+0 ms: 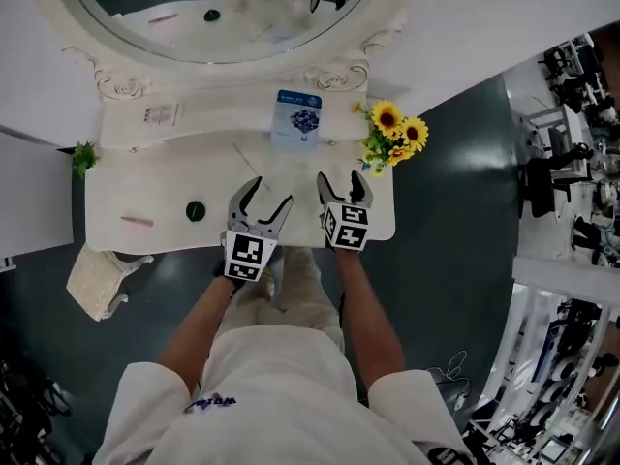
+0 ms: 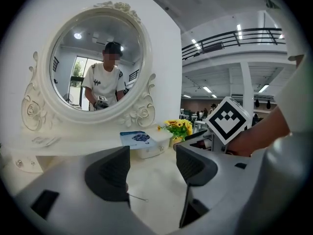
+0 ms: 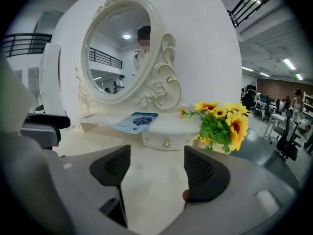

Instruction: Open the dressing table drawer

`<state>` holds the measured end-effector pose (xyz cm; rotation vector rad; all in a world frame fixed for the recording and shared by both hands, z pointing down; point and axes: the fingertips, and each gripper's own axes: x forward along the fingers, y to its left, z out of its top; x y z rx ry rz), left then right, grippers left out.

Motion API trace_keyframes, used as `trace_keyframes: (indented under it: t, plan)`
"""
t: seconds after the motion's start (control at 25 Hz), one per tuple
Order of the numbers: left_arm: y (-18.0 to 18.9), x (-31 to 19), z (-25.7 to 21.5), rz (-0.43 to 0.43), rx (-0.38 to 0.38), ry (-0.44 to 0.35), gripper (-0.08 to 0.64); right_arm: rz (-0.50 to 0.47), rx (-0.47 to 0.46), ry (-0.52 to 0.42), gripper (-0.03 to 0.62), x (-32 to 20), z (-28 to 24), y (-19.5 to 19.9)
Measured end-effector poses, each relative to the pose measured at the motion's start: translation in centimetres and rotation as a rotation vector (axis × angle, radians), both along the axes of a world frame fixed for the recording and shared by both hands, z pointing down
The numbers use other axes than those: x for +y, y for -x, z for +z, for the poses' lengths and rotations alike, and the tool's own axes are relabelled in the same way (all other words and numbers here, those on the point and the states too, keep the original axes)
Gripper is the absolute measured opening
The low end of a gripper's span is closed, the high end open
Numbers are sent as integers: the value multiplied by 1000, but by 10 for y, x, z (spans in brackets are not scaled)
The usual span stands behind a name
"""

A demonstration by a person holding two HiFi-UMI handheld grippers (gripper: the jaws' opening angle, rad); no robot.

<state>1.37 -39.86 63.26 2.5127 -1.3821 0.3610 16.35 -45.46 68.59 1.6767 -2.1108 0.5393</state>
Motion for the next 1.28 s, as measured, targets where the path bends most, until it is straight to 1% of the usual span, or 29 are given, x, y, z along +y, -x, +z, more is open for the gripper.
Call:
trace_keyframes:
  t: [0.16,0.32,0.52,0.76,0.96,1.12,1.16,1.2,1.24,1.28]
  plan:
    - [-1,-8,19,3,-2,31,277,24,36,9,321,-15,21,-1]
    - [-11,-22,28,10,-5,34,248,25,66,3,271,-37,30,-5]
    - [-17,-27,33,-3,8,49,224,9,80,47,259,-57,50,-6]
    - [-16,-29,38,-19,23,71,168,6,110,89,217,-77,66,-7]
    - [-15,-30,41,-32,30,84,147,-8,142,105,189,-86,73,-5]
    - [-12,-30,40,-37,32,91,79,-10,148,114,168,-91,77,0]
    - [-10,-29,39,-41,36,90,56,-12,145,116,142,-91,80,2]
    - [-9,-28,38,-43,43,88,25,-16,142,118,132,-91,83,3]
    - [-8,-27,37,-43,52,86,9,-18,140,120,125,-92,85,3]
    - [-9,-26,37,-41,60,85,9,-17,141,120,116,-92,85,3]
